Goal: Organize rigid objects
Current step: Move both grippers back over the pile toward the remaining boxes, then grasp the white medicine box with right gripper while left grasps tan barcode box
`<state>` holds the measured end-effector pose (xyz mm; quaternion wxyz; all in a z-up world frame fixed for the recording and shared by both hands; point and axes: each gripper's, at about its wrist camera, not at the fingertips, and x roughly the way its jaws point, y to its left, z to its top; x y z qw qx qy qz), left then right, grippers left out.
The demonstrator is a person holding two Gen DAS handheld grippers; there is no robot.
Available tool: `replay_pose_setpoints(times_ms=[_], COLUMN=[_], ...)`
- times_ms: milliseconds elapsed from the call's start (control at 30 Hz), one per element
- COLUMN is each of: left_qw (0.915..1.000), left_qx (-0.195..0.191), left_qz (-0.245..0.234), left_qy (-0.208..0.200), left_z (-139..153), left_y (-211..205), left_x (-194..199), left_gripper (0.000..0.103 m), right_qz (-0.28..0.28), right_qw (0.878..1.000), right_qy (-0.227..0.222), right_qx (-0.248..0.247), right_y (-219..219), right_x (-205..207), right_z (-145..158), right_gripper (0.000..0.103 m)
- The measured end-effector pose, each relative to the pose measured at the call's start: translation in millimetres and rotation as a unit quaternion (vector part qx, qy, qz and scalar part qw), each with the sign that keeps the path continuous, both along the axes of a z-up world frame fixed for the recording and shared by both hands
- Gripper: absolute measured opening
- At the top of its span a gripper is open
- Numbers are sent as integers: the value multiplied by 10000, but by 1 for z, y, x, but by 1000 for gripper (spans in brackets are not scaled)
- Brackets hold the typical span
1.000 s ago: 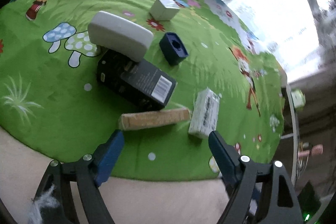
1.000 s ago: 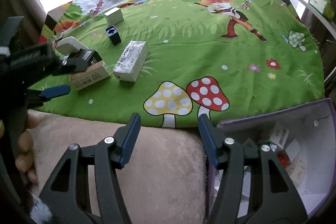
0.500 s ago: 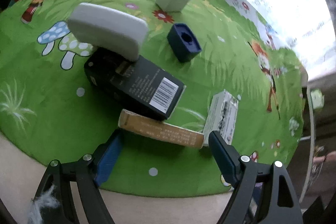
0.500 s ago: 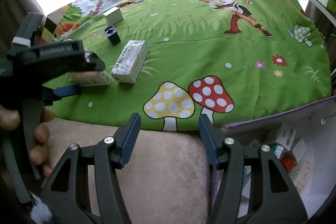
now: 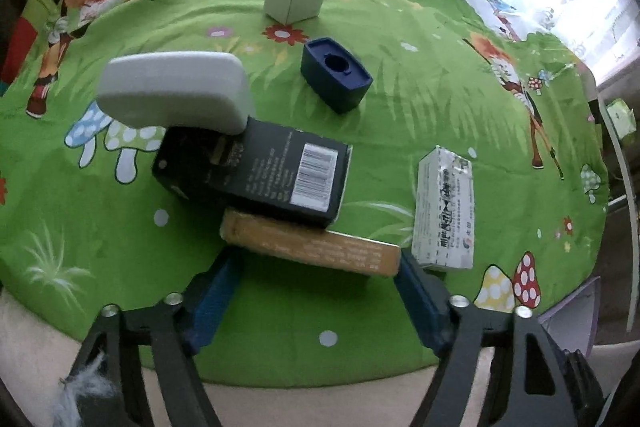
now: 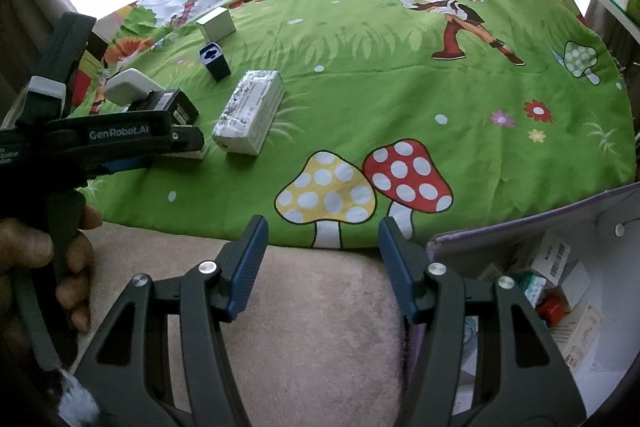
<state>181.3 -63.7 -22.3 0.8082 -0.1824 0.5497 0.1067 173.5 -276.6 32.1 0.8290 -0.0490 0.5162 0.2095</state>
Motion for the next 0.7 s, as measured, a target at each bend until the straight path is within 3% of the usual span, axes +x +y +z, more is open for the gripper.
replay_pose_setpoints(times_ms=[300,400,567,667,700], left_qw=[9993,9982,9968,9958,9955], left_qx=[-295,-498,-709,-781,-791], left_qz=[-181,-262,-258,-259,-227], left_qy=[-139,-205,-263,-392,-480], left_z=[2,3,3,6,9], left_y=[10,17,28,37,40], left_x=[-13,-20,-32,-40,-44], left_gripper=[45,44,52,77,80], right_qz=[52,80,235,352,384], right_qw=[10000,10000,9997,9993,9992], right_qy=[-3,-17,-102,-63,-56], right_qx=[-51,-21,0,-68,-85], right_y=[12,21,48,66,70], right_x=[8,14,25,32,34], right_z=[2,4,9,5,4], right_gripper=[61,61,61,61,61])
